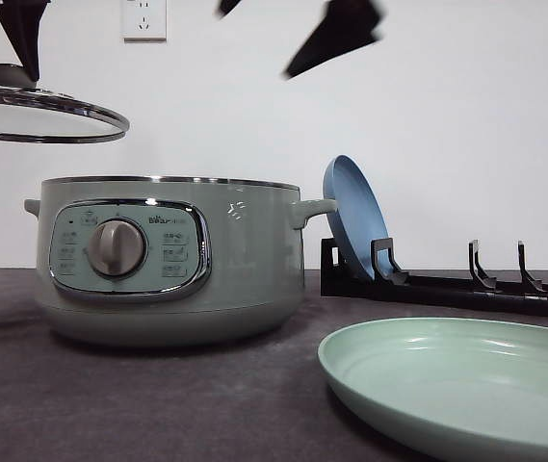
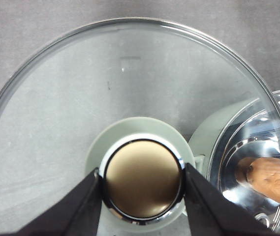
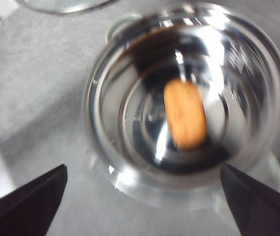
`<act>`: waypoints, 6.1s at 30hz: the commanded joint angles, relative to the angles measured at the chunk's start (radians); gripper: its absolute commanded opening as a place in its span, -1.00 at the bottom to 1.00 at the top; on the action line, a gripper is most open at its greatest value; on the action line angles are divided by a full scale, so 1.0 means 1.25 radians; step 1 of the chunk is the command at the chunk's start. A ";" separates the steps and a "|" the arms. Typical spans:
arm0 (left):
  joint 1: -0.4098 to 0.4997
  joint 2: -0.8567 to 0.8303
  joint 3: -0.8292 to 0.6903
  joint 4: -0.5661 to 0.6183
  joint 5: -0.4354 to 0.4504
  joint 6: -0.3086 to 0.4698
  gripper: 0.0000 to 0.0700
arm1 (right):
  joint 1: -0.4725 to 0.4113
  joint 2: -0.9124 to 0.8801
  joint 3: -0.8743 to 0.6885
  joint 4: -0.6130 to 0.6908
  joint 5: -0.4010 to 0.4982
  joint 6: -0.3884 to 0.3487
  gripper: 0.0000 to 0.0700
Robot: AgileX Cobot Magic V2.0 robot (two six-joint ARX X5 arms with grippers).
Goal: Transfer potato from steamer to green plate
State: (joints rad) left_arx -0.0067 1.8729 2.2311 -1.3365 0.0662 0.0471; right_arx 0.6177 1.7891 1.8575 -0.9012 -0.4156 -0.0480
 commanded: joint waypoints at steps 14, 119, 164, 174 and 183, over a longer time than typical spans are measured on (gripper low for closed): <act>0.002 -0.002 0.038 0.018 0.003 0.010 -0.99 | 0.085 0.303 0.189 0.067 0.136 -0.184 0.79; 0.000 -0.002 0.037 -0.002 0.003 0.010 -0.99 | 0.036 -0.745 -1.015 0.228 0.225 0.368 -0.40; 0.000 -0.002 0.037 -0.002 0.003 0.010 -0.99 | 0.036 -0.534 -0.916 0.305 0.270 0.344 0.56; 0.000 -0.002 0.037 -0.002 0.003 0.010 -0.99 | 0.036 -0.731 -0.679 0.040 0.295 0.345 0.90; 0.000 -0.002 0.037 -0.002 0.004 0.010 -0.99 | 0.037 -0.882 -0.494 -0.148 0.359 0.351 0.91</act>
State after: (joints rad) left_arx -0.0067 1.8729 2.2311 -1.3647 0.0662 0.0544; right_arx 0.6552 0.6943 1.2144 -1.0776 0.0247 0.3903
